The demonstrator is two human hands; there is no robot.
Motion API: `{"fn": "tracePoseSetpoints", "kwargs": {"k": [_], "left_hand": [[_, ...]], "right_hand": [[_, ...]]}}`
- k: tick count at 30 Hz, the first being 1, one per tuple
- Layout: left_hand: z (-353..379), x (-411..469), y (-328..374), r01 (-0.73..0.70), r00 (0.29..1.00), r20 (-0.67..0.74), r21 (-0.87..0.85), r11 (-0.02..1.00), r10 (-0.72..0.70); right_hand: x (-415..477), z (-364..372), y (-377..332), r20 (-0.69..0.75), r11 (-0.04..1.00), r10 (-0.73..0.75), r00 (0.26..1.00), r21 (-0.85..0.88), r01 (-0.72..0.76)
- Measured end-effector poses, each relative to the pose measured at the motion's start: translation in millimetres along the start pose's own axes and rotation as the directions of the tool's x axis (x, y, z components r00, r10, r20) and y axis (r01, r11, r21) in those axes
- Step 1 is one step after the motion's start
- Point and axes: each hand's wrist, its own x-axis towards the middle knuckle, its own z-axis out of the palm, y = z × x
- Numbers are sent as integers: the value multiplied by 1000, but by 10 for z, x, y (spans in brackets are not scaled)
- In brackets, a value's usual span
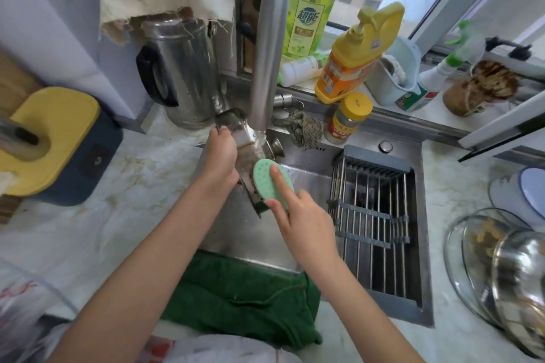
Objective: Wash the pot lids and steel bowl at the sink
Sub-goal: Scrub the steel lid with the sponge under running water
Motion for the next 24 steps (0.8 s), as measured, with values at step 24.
{"fn": "tracePoseSetpoints", "kwargs": {"k": [24], "left_hand": [[113,-395,-324,-28,1000,14,62,998,27]], "right_hand": [[244,-433,-141,221,956,43,974,-294,25]]}}
